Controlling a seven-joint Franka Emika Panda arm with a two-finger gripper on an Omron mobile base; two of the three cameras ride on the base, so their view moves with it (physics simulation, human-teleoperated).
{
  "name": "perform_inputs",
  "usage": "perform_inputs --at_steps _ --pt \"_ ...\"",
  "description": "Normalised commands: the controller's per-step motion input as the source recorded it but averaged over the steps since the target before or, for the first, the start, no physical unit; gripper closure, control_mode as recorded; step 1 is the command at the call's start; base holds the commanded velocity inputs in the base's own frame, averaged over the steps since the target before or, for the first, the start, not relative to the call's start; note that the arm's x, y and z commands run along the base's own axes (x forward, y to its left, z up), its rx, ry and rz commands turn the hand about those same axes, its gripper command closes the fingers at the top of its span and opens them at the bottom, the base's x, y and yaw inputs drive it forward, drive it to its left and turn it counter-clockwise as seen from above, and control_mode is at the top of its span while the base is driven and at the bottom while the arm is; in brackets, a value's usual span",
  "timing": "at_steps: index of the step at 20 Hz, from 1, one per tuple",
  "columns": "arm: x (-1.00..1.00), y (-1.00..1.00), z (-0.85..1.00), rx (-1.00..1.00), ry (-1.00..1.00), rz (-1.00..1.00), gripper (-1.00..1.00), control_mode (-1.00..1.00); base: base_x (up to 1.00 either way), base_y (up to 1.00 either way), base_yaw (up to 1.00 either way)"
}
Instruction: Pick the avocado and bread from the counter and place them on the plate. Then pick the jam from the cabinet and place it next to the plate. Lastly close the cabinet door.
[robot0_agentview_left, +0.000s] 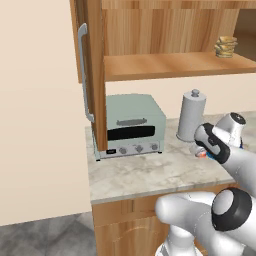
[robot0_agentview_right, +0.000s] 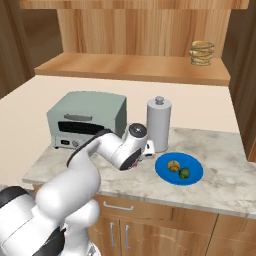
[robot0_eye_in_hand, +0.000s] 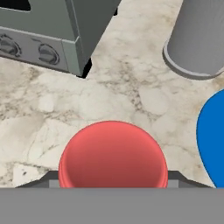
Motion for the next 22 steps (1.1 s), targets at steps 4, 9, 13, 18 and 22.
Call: perform_inputs --at_steps 4,9,13,18,22 --pt "0.14 -0.15 -0.28 0.00 -0.06 0.19 1.00 -1.00 0.00 0.00 0.00" --pt "0.17 -0.01 -0.27 0.00 -0.04 0.10 1.00 -1.00 0.00 0.00 0.00" --pt "0.20 0.00 -0.27 -0.07 0.00 0.07 1.00 -1.00 0.00 0.00 0.00" --pt "0.24 -0.07 -0.26 -0.09 0.00 0.06 1.00 -1.00 0.00 0.00 0.00" --pt "0.17 -0.16 -0.26 -0.02 0.00 0.12 1.00 -1.00 0.00 0.00 0.00"
